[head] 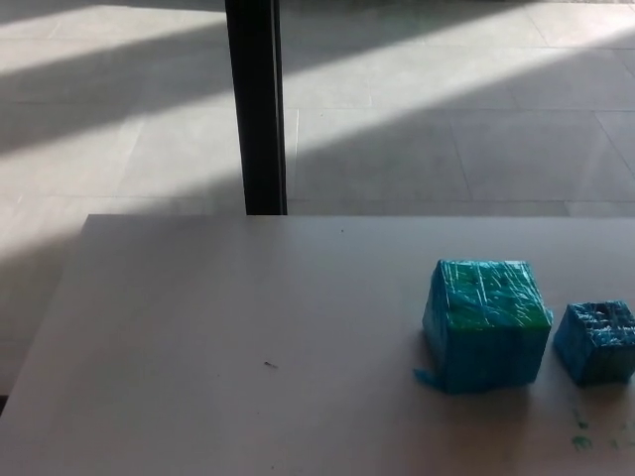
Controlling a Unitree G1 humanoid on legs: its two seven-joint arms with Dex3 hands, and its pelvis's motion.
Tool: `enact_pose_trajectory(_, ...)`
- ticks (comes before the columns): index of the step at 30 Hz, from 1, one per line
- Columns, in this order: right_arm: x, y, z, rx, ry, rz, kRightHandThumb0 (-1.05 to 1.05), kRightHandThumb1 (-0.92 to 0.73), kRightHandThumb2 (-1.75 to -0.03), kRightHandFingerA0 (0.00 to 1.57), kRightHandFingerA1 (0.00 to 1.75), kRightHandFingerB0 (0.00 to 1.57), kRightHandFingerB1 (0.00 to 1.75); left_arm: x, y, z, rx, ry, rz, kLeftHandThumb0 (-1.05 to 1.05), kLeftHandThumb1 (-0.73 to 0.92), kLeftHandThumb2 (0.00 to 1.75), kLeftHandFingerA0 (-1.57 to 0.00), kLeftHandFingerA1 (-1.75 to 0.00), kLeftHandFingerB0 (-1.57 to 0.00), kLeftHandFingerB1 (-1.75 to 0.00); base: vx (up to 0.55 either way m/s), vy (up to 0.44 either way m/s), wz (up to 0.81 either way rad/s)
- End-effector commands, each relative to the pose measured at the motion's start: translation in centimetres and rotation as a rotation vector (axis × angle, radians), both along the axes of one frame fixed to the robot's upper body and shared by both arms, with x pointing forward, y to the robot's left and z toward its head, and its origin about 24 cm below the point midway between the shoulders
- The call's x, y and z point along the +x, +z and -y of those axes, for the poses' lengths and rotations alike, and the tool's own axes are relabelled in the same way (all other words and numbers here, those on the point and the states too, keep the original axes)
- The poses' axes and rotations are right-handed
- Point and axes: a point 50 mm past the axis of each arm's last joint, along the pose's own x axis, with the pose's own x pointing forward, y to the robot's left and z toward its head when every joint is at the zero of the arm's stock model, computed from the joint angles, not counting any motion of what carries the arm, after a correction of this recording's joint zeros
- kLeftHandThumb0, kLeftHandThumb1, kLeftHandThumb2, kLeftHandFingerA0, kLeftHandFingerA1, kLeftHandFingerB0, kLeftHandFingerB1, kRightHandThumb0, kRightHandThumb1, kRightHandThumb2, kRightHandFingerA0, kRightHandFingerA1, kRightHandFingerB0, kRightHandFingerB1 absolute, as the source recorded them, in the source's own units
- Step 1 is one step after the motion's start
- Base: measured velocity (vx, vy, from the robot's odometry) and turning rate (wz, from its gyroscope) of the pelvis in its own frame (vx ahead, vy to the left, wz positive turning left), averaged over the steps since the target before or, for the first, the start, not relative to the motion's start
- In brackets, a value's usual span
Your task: The robot uses its right hand to pick up the small cube kept on the middle on the desk and place it on the bigger cube kept next to it
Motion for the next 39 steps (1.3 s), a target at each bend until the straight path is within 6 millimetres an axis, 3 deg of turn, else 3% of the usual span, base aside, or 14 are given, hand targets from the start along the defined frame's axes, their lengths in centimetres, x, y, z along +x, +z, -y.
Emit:
enact_pose_trajectory(1,2.0,4.6,0.8,-0.098,-0.016,0.088,-0.43,-0.56,-0.74,1.02,1.48,0.27,0.52,-0.4,0.2,-0.3,-0.017,0.019,0.0,-1.0,0.92,0.72,-0.43,-0.65,-0.39,-0.43,0.0,0.0,0.0)
enact_pose_trajectory(2,2.7,5.3,0.6,-0.104,0.007,0.136,-0.32,-0.62,-0.63,0.78,1.57,0.23,0.5,-0.4,0.2,-0.3,-0.011,0.017,-0.004,-0.95,0.72,1.16,-0.43,-0.68,-0.38,-0.53,0.0,0.0,0.0)
enact_pose_trajectory(6,5.0,7.7,-1.3,-0.13,0.169,0.316,-0.35,-0.71,-0.61,0.25,0.84,0.16,0.45,-0.4,0.2,-0.3,0.005,0.008,-0.013,-1.0,0.92,0.72,-0.46,-0.67,-0.43,-0.43,0.0,0.0,0.0)
enact_pose_trajectory(7,5.6,8.0,-2.0,-0.184,0.204,0.315,-0.34,-0.7,-0.61,0.29,0.77,0.23,0.43,-0.3,0.2,-0.3,-0.003,0.014,-0.006,-0.98,0.73,1.16,-0.45,-0.71,-0.4,-0.54,0.0,0.0,0.0)
enact_pose_trajectory(8,5.9,8.2,-2.8,-0.224,0.281,0.334,-0.38,-0.72,-0.6,0.3,0.8,0.21,0.41,-0.4,0.2,-0.2,-0.002,0.011,-0.003,-1.0,0.92,0.72,-0.44,-0.66,-0.41,-0.44,0.0,0.0,0.0)
enact_pose_trajectory(11,7.0,8.9,-4.9,-0.26,0.386,0.345,-0.37,-0.71,-0.62,0.31,0.6,0.2,0.36,-0.4,0.2,-0.2,-0.004,0.005,-0.004,-0.96,0.73,1.17,-0.38,-0.65,-0.31,-0.51,0.0,0.0,0.0)
enact_pose_trajectory(12,7.4,9.1,-5.6,-0.285,0.445,0.336,-0.36,-0.75,-0.62,0.3,0.55,0.17,0.29,-0.3,0.2,-0.2,-0.009,0.009,-0.001,-1.01,0.92,0.72,-0.41,-0.65,-0.37,-0.43,0.0,0.0,0.0)
enact_pose_trajectory(14,7.9,9.3,-7.2,-0.327,0.557,0.324,-0.37,-0.75,-0.63,0.3,0.52,0.16,0.28,-0.3,0.1,-0.2,-0.017,0.012,0.002,-0.97,0.73,1.16,-0.39,-0.66,-0.34,-0.53,0.0,0.0,0.0)
enact_pose_trajectory(17,8.5,9.6,-8.8,-0.368,0.697,0.298,-0.4,-0.74,-0.63,0.36,0.49,0.13,0.27,-0.3,0.2,-0.2,-0.006,-0.001,0.002,-1.0,0.92,0.72,-0.42,-0.65,-0.38,-0.43,0.0,0.0,0.0)
enact_pose_trajectory(24,10.2,10.0,-12.4,-0.482,0.983,0.194,-0.34,-0.47,-0.96,0.51,0.69,0.11,0.48,-0.2,0.3,-0.2,-0.019,0.014,0.013,-0.97,0.73,1.15,-0.37,-0.66,-0.34,-0.52,0.0,0.0,0.0)
enact_pose_trajectory(30,10.9,9.0,-14.5,-0.546,1.184,0.06,-0.54,-0.52,-0.87,0.55,0.67,0.42,0.53,-0.3,0.4,-0.3,-0.005,0.011,0.008,-0.99,0.92,0.72,-0.43,-0.66,-0.39,-0.43,0.0,0.0,0.0)
enact_pose_trajectory(31,11.0,8.8,-14.8,-0.546,1.198,0.049,-0.52,-0.51,-0.85,0.57,0.68,0.43,0.54,-0.3,0.4,-0.3,0.0,0.01,0.003,-0.97,0.74,1.17,-0.4,-0.66,-0.34,-0.52,0.0,0.0,0.0)
enact_pose_trajectory(32,11.2,8.6,-15.1,-0.549,1.225,0.025,-0.5,-0.5,-0.84,0.54,0.67,0.42,0.54,-0.3,0.4,-0.3,0.003,0.004,0.0,-0.99,0.92,0.74,-0.41,-0.63,-0.37,-0.42,0.0,0.0,0.0)
enact_pose_trajectory(39,11.8,8.6,-15.9,-0.605,1.347,-0.083,-0.35,-0.63,-0.59,0.39,0.51,0.26,0.3,-0.3,0.4,-0.4,-0.004,0.015,0.005,-1.0,0.92,0.74,-0.41,-0.63,-0.38,-0.43,0.0,0.0,0.0)
